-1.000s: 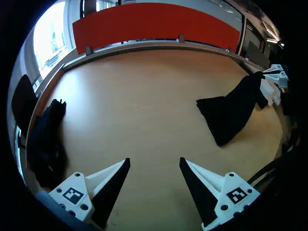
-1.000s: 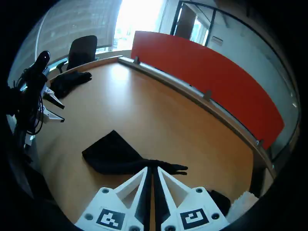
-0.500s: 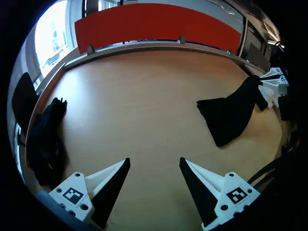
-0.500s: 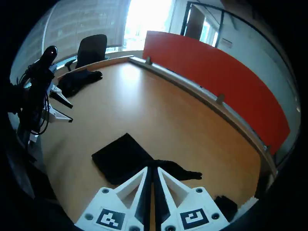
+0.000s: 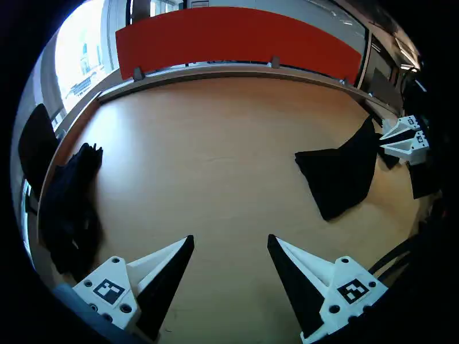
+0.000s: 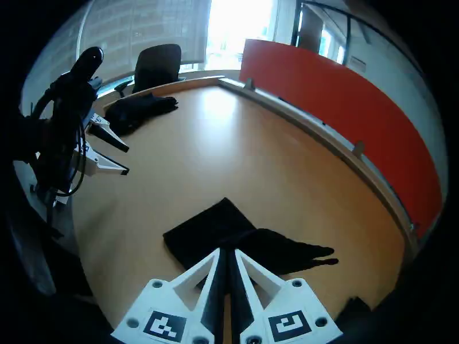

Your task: Fold towel

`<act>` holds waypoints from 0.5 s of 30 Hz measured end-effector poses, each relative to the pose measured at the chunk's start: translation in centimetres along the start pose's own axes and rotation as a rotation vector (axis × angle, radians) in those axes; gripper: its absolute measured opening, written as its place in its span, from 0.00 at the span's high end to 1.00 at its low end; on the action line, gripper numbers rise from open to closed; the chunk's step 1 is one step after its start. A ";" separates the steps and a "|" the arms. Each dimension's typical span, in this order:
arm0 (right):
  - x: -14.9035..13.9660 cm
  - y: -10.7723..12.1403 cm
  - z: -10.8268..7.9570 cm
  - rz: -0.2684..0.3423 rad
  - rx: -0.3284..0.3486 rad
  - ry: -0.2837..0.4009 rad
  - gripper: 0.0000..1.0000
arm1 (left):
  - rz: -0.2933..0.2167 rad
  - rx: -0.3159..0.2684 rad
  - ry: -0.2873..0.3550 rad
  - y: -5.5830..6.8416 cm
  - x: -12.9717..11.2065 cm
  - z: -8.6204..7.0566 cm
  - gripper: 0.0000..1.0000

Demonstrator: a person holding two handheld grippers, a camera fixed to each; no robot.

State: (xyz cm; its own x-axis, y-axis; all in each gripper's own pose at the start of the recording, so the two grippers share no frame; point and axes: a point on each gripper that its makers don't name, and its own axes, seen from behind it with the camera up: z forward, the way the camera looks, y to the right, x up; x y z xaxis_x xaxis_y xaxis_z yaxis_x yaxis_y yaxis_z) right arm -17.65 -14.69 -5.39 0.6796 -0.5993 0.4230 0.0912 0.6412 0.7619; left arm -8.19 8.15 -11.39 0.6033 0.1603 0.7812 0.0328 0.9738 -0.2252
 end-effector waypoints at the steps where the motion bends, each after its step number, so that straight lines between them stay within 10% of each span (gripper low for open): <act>1: 0.0 -0.3 0.2 -0.006 0.008 -0.003 0.94 | -0.002 0.001 0.001 -0.1 0.0 -0.1 0.05; 15: -1.0 -4.2 4.2 -0.055 0.109 -0.069 0.94 | -0.029 0.022 0.005 -1.9 -0.6 -1.1 0.05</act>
State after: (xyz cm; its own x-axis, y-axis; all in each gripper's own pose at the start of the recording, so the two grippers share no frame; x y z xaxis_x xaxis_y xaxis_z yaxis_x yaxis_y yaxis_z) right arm -21.82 -18.82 -6.98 0.6235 -0.6663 0.4089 0.0450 0.5528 0.8321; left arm -7.75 6.03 -12.08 0.6065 0.1315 0.7841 0.0326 0.9813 -0.1899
